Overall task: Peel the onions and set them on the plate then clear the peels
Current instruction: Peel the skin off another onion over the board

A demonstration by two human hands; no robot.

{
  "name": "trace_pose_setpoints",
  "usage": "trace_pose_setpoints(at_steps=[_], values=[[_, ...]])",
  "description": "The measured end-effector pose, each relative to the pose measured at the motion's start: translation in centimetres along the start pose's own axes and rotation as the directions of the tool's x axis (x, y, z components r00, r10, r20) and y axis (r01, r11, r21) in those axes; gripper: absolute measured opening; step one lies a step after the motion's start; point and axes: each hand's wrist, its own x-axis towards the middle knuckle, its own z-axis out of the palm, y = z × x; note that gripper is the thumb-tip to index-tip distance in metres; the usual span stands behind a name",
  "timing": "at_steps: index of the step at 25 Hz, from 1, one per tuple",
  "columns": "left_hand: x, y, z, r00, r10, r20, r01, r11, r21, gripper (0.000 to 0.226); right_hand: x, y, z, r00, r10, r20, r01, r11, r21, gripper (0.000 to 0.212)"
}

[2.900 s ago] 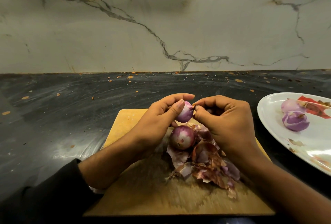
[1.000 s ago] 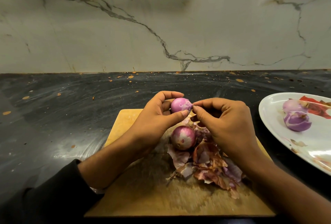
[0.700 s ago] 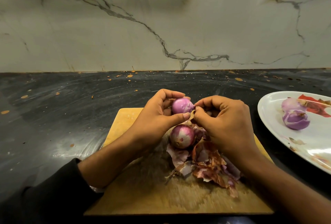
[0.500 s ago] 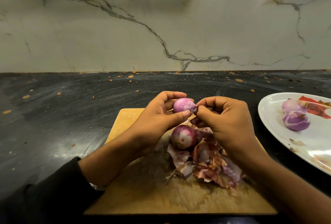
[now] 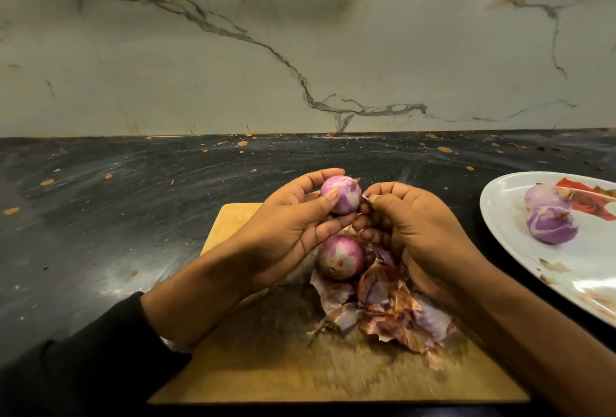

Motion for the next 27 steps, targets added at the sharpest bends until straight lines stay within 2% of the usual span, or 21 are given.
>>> trace_pose_setpoints(at_steps=[3,4,6,8,10,12,13,16,19,27], values=[[-0.1,0.1,-0.1,1.000,-0.013,-0.004,0.012,0.999,-0.038,0.047,-0.1,0.2,0.0,0.998,-0.047,-0.045,0.040,0.990,-0.139,0.029],[0.0,0.1,-0.2,1.000,-0.021,-0.006,0.021,0.998,-0.051,0.048,-0.2,0.1,-0.1,0.993,-0.104,-0.056,0.091,0.975,-0.203,0.028],[0.0,0.2,-0.2,0.999,-0.034,-0.010,0.034,0.998,-0.054,0.048,-0.5,0.1,-0.4,0.970,-0.238,-0.042,0.205,0.904,-0.376,0.032],[0.1,0.1,-0.3,1.000,-0.019,-0.016,0.018,0.999,-0.031,0.047,-0.6,0.3,-0.5,0.942,-0.336,-0.002,0.283,0.797,-0.533,0.045],[0.2,0.0,-0.6,1.000,0.017,-0.026,-0.017,1.000,0.005,0.046,-0.6,0.5,-0.4,0.924,-0.380,0.053,0.326,0.704,-0.630,0.036],[0.3,-0.1,-0.7,0.999,0.042,-0.029,-0.041,0.998,0.049,0.043,-0.5,0.8,-0.4,0.906,-0.418,0.072,0.366,0.686,-0.629,0.008],[0.3,-0.2,-0.8,0.998,0.049,-0.027,-0.046,0.996,0.081,0.039,-0.4,0.9,-0.5,0.889,-0.455,0.057,0.387,0.678,-0.624,0.006],[0.3,-0.3,-0.9,0.998,0.061,-0.003,-0.060,0.985,0.161,0.032,-0.4,0.7,-0.7,0.822,-0.568,0.043,0.481,0.652,-0.587,0.016],[0.2,-0.3,-0.8,0.998,0.058,0.014,-0.059,0.979,0.196,0.037,-0.5,0.8,-0.8,0.799,-0.600,0.045,0.516,0.645,-0.564,0.013],[0.2,-0.1,-0.9,0.997,0.064,0.035,-0.070,0.970,0.233,0.044,-0.2,0.8,-1.3,0.742,-0.657,0.131,0.565,0.508,-0.651,0.018]])
